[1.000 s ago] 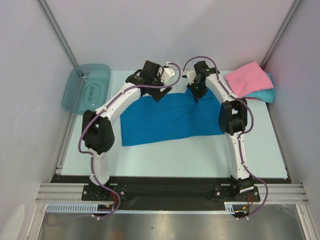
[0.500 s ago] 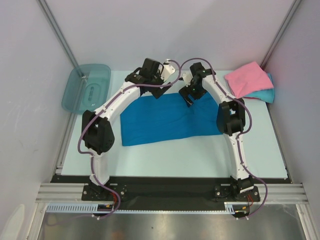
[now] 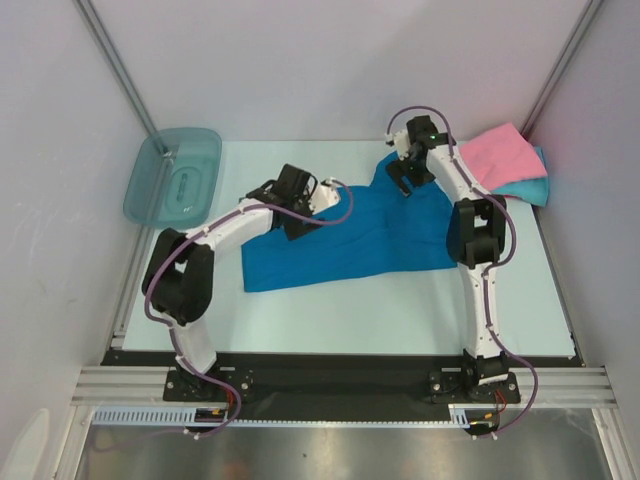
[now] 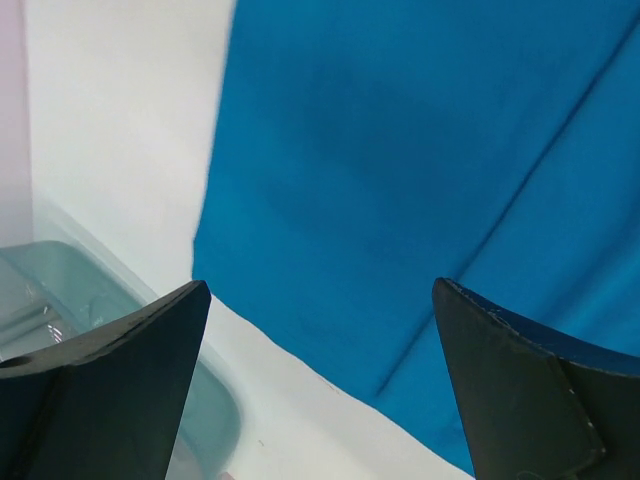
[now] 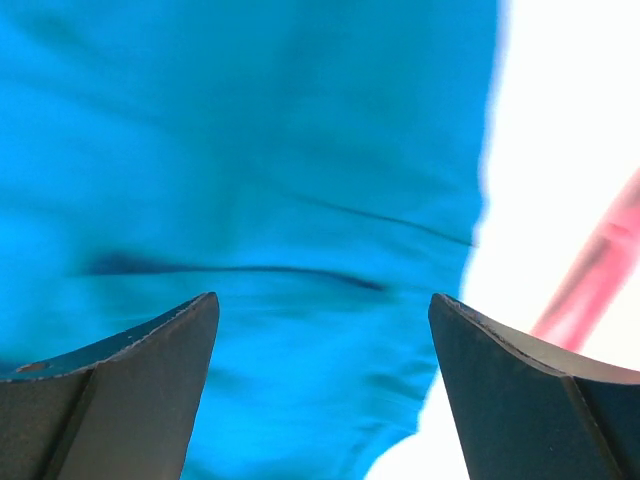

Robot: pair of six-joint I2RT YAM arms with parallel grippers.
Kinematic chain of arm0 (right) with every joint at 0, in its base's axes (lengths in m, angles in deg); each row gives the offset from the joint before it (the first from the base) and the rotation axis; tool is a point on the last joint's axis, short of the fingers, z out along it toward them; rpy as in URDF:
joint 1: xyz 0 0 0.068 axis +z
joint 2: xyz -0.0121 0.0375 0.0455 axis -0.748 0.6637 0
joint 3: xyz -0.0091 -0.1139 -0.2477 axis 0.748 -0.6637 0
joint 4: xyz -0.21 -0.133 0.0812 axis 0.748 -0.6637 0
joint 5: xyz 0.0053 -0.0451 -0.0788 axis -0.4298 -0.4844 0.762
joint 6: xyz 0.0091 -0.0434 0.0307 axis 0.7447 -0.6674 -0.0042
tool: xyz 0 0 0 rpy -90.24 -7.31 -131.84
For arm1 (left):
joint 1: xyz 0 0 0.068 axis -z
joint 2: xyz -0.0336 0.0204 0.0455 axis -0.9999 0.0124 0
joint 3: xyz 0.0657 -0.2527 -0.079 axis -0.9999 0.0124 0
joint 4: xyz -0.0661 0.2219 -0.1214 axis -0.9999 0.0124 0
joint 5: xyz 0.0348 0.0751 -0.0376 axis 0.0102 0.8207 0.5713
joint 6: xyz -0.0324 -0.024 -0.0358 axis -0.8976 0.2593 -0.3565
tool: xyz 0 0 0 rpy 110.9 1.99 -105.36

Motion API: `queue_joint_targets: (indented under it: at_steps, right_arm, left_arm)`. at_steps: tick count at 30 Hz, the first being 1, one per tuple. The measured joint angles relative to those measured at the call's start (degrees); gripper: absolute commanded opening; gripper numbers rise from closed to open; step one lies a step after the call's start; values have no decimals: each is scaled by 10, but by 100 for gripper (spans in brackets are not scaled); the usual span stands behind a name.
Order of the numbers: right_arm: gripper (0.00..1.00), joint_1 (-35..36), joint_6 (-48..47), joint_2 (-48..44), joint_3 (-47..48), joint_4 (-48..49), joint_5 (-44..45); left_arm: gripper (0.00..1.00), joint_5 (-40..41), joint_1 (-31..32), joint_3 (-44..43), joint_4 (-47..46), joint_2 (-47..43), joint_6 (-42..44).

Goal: Fold and stack the t-shirts
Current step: Fold the tshirt

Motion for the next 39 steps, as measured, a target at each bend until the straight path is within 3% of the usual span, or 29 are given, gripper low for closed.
queue_joint_targets:
  at_steps: [6,17,23,32,35,39]
  right_arm:
    - [90,-46,15,12,34,38,45]
    - [87,-51,75,13,3,153,42]
    - [84,-51,99,29,20,184,28]
    - [60,-48,103,59,17,185,16]
    - [60,-48,103,59,-1,185,13]
    - [69,-50,101,58,-10,185,12]
  left_arm:
    - [100,54,-23,29,-51,19,4]
    - [100,130,-122,-195,-52,126,-148]
    - [100,129,-124,-202,-32,142,-165]
    - [100,78,-121,-202,8,152,-169]
    - [100,66,-121,-200,15,152,-169]
    - [100,53,-121,-199,20,152,-168]
